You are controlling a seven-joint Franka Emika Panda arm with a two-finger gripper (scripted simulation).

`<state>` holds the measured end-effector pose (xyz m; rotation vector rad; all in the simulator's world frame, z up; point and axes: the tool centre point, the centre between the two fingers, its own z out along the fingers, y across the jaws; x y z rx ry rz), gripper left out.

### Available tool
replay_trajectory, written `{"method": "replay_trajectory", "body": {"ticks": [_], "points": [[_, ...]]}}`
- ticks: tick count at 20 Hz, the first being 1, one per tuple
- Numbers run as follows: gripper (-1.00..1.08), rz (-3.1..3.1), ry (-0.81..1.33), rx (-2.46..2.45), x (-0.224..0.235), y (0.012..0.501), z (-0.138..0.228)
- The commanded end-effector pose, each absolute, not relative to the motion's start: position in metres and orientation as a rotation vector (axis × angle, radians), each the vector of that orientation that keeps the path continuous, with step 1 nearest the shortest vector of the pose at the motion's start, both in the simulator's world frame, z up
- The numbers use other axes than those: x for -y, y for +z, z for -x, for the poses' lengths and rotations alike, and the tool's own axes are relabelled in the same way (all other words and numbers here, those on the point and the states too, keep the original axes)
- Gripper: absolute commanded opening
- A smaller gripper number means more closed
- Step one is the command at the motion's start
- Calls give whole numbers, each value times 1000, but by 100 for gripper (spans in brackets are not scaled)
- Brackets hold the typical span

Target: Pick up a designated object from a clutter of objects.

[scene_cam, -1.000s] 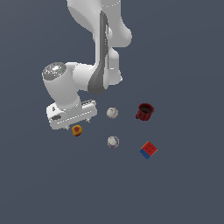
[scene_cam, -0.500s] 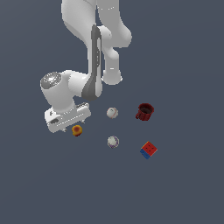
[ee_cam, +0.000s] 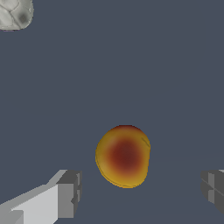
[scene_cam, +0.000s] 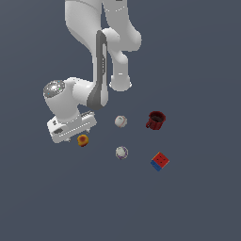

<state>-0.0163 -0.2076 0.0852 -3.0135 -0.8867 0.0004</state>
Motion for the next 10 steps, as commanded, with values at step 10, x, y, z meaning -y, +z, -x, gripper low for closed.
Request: {"method": "replay_trajectory", "body": {"ticks": [10], "points": [[100,3013,0,890,208,45,18]]}}
